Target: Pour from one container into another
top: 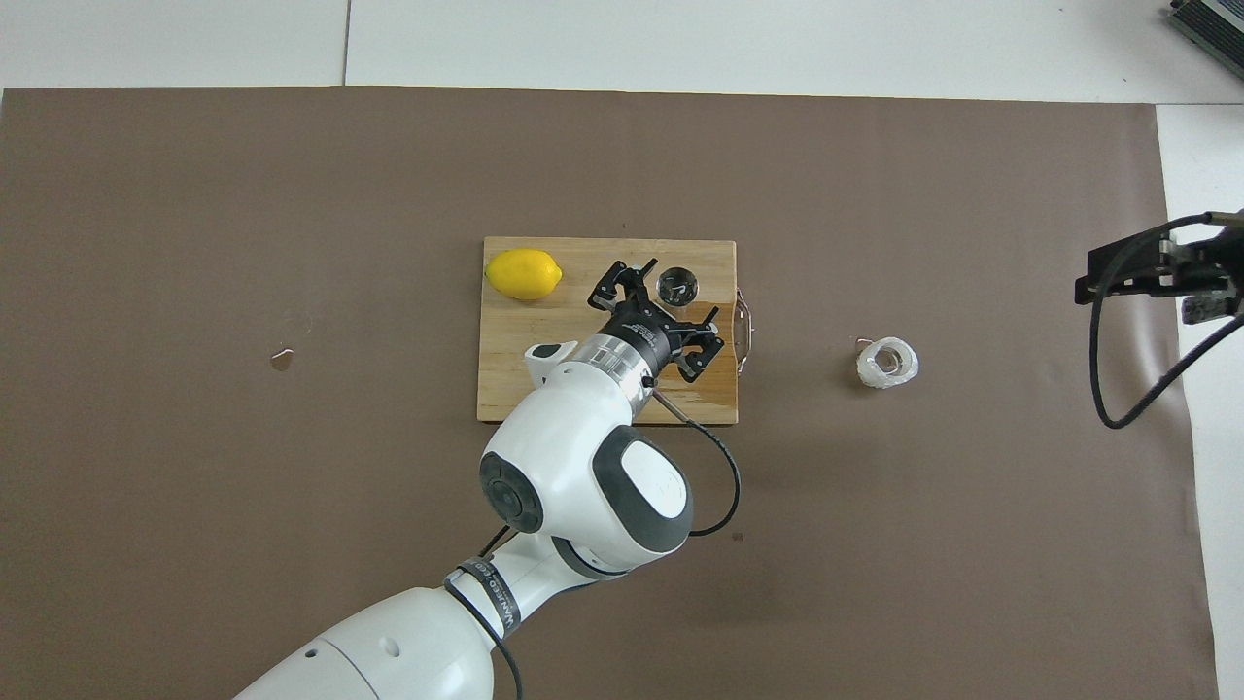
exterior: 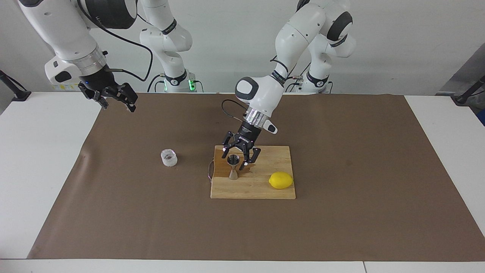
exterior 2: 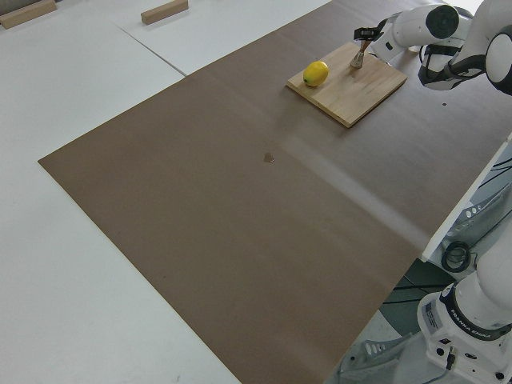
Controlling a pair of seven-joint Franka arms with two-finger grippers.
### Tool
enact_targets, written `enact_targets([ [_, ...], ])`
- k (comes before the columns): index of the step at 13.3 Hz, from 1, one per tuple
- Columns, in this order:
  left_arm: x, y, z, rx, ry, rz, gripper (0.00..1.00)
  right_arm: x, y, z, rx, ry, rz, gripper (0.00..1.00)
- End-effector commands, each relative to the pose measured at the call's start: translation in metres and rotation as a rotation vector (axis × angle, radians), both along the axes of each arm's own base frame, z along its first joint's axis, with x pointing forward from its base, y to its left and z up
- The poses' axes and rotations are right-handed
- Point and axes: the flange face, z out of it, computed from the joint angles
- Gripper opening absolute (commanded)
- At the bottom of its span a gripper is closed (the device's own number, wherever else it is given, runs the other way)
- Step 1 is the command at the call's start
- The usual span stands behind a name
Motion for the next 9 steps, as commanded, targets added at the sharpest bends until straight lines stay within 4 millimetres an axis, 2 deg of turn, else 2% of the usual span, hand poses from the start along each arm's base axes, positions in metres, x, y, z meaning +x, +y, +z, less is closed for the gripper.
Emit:
enact_targets([
  [1,-0.004,0.001,0.035,-0.045,-0.029,0.020,1.00,-0.006,0.000,0.001,0.009,0.007,-0.004,1.00],
  [3,-0.014,0.003,0.061,-0.049,-0.066,0.005,1.00,-0.006,0.000,0.001,0.009,0.007,-0.004,1.00],
  [6,-0.016,0.010,0.075,0.003,-0.131,-0.047,1.00,-0.006,0.000,0.002,0.009,0.005,-0.004,1.00],
  [9,0.008,0.026,0.081,0.042,-0.162,-0.174,1.00,-0.006,0.000,0.001,0.009,0.007,-0.003,1.00],
])
